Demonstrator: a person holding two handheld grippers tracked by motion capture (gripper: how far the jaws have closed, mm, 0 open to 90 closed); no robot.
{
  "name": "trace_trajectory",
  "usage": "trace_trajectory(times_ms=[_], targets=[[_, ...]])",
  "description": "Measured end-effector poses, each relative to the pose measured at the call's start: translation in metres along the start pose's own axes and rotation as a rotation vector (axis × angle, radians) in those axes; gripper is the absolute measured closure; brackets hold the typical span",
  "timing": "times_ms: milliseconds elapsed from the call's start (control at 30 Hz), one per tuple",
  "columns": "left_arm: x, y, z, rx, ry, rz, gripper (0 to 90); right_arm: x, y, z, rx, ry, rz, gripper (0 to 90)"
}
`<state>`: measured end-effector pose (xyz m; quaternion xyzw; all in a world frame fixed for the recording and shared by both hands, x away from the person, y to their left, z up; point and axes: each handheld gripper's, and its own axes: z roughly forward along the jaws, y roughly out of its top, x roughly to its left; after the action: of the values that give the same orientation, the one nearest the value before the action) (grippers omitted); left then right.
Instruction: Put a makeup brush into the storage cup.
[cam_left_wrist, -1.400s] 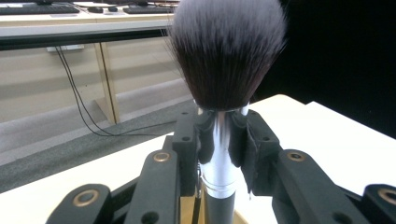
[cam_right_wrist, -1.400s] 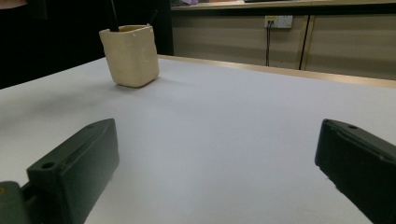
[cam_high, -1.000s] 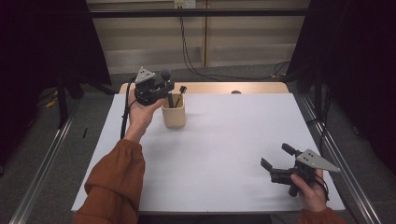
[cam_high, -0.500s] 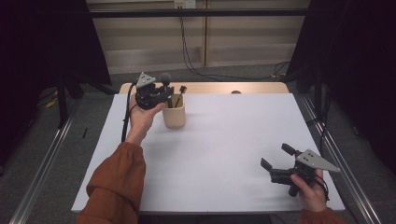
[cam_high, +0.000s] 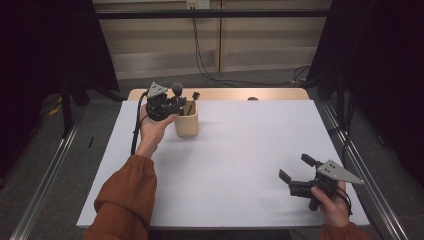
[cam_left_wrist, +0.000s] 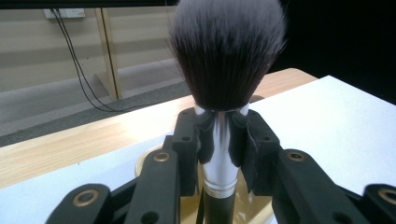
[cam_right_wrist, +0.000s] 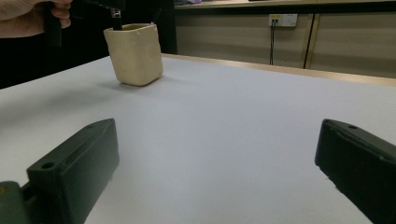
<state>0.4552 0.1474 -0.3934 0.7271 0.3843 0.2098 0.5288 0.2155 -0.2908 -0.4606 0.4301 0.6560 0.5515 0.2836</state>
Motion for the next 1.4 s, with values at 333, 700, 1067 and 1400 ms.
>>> trace_trajectory(times_ms=[333,700,1067,1400], targets=[[0.000,-0.005,0.003,0.013,-0.002,0.008,70.2,0.000,0.000,0.000,-0.001,-0.002,-0.001,0.0],[0.004,-0.011,0.002,0.008,0.066,-0.034,50.1,0.000,0.000,0.001,0.000,0.003,-0.004,0.0],[0.011,-0.015,-0.006,-0.034,0.060,-0.051,18.2,0.000,-0.001,0.001,0.002,0.003,-0.003,0.0],[0.010,-0.016,-0.011,-0.063,0.039,-0.052,5.4,-0.005,-0.002,0.003,0.004,0.000,0.002,0.0]])
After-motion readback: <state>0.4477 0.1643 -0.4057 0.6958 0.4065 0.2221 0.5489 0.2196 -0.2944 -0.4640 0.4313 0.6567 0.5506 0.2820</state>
